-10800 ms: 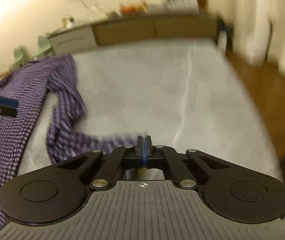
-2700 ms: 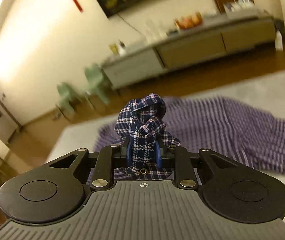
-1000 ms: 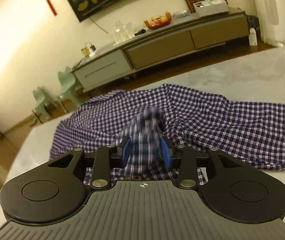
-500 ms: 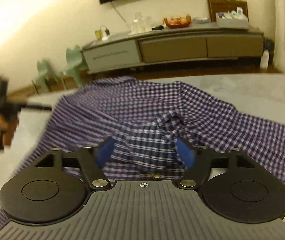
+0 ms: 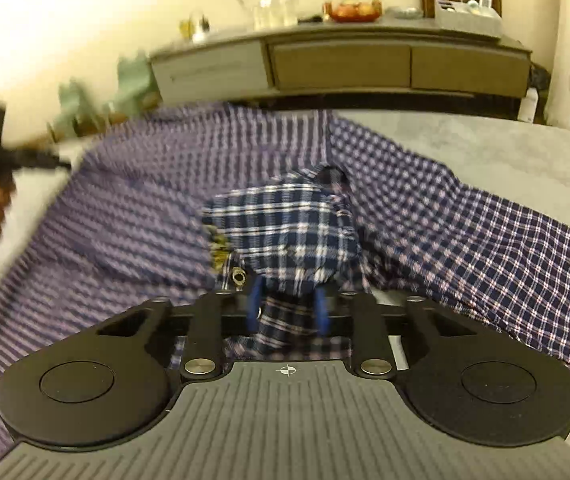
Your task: Fold clothes
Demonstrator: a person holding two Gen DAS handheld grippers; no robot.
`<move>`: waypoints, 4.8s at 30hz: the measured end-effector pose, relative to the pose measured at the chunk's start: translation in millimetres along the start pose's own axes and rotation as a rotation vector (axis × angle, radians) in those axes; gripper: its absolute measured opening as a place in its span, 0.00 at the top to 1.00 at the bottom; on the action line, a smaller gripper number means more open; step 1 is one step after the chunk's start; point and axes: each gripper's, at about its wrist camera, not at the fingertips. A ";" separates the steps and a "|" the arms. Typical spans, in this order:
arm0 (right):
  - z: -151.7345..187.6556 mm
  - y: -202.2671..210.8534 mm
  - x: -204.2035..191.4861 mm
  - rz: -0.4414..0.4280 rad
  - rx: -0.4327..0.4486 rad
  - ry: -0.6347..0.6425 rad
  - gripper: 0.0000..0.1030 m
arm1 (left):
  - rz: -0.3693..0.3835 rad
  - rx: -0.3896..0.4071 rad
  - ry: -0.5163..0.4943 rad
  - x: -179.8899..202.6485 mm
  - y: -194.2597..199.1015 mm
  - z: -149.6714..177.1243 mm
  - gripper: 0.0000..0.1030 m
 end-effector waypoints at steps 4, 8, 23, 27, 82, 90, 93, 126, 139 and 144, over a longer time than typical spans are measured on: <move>-9.5 21.7 -1.3 -0.040 0.039 -0.029 0.92 | 0.144 0.022 0.006 4.5 43.8 4.4 0.69; -6.7 40.8 -4.0 -0.104 0.018 0.018 0.92 | 0.322 -0.029 -0.084 36.3 64.6 11.3 0.69; -7.9 25.2 -33.3 0.037 0.141 0.165 0.16 | 0.448 -0.130 -0.405 200.3 74.7 75.4 0.62; -5.6 0.8 -37.8 0.119 0.061 0.271 0.72 | 0.453 -0.139 -0.415 201.1 76.0 81.3 0.62; 30.0 87.4 -68.1 -0.184 0.151 0.320 0.95 | 0.929 -0.300 -0.018 202.7 98.4 82.2 0.31; 31.9 92.3 -68.0 -0.362 0.084 0.310 0.62 | 0.835 -0.178 0.139 140.2 125.5 89.8 0.94; 35.8 102.3 -69.4 -0.445 0.053 0.307 0.52 | 0.770 -0.085 0.291 62.6 160.8 108.4 0.94; 86.2 25.3 -113.1 -0.228 -0.160 0.479 0.07 | 0.469 -0.306 0.765 -89.1 198.7 260.2 0.94; 77.9 40.4 -104.9 -0.162 -0.107 0.433 0.17 | 0.435 -0.273 0.470 -85.0 237.9 246.6 0.76; 76.3 67.8 -109.4 -0.222 -0.029 0.372 0.22 | 0.405 -0.103 0.199 -64.0 277.7 225.3 0.76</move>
Point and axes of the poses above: each gripper's, at about its wrist camera, not at the fingertips, and y roughly against the way its jaws point, x to its right, z to its underside, and after that the axes turned 2 degrees about y, right-handed
